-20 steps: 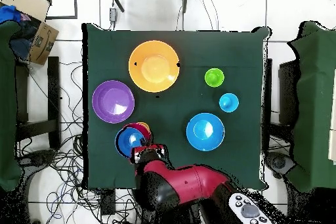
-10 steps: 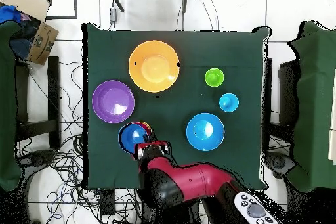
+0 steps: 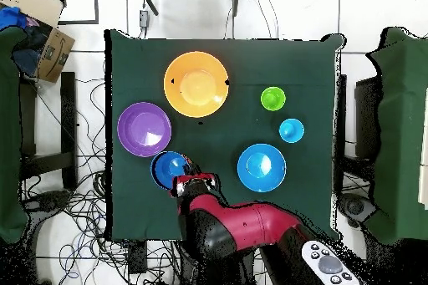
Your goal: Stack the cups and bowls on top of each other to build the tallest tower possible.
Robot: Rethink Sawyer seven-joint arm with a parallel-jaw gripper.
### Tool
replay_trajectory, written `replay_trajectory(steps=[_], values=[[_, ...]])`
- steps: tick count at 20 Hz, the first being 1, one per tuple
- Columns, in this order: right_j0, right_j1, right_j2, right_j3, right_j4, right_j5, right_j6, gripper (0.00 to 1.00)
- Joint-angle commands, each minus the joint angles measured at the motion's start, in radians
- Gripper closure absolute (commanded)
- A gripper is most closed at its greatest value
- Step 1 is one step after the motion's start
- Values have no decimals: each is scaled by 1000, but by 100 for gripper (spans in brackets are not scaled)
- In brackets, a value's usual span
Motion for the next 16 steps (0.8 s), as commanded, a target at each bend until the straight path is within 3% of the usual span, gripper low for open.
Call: replay_trajectory(steps=[1, 16], values=[[9, 28, 51, -56, 4, 18, 128, 100], [17, 12, -16, -44, -48, 35, 78, 100]])
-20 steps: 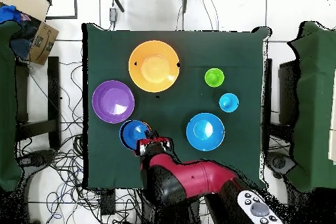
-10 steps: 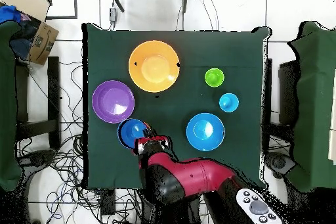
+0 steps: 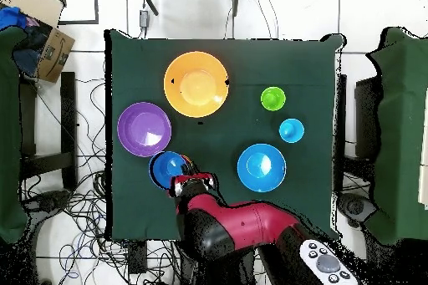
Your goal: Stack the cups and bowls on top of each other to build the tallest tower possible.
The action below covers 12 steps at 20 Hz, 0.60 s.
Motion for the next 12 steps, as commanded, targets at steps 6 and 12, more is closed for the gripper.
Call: replay_trajectory(steps=[6, 12], values=[[-14, 12, 1, -38, -58, 53, 64, 100], [-35, 15, 18, -41, -63, 69, 53, 100]])
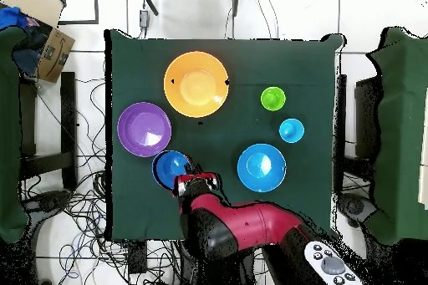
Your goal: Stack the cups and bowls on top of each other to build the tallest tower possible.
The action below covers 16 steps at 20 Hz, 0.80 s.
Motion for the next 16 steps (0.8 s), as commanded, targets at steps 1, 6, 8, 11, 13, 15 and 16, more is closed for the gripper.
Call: replay_trajectory(steps=[1, 6, 8, 11, 13, 15, 16], values=[[-21, 17, 23, -41, -64, 71, 51, 100], [-25, 24, 27, -36, -70, 65, 56, 100], [-20, 24, 24, -31, -69, 57, 62, 100], [-11, 22, 21, -22, -62, 49, 73, 100], [-2, 18, 16, -15, -55, 44, 81, 100], [10, 15, 9, -10, -50, 34, 90, 100], [15, 14, 5, -6, -48, 29, 95, 100]])
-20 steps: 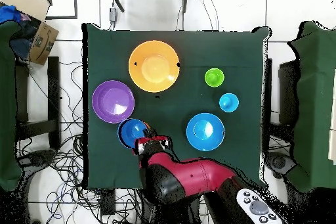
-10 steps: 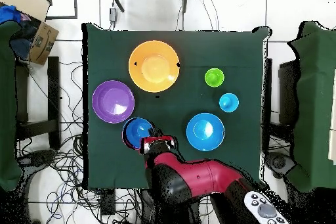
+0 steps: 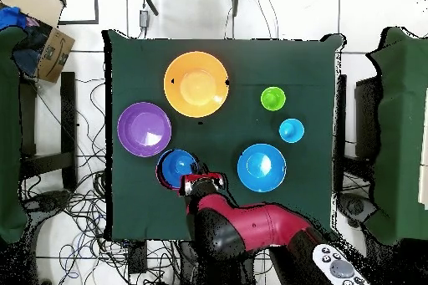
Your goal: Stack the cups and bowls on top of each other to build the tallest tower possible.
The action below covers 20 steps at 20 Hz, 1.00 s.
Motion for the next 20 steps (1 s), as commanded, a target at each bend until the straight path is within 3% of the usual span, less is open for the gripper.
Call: replay_trajectory(steps=[1, 11, 20], values=[[47, 12, 3, -4, -35, 29, 97, 100], [69, -5, -2, 7, -5, 55, 113, 100], [53, -20, 1, 44, -16, 82, 103, 100]])
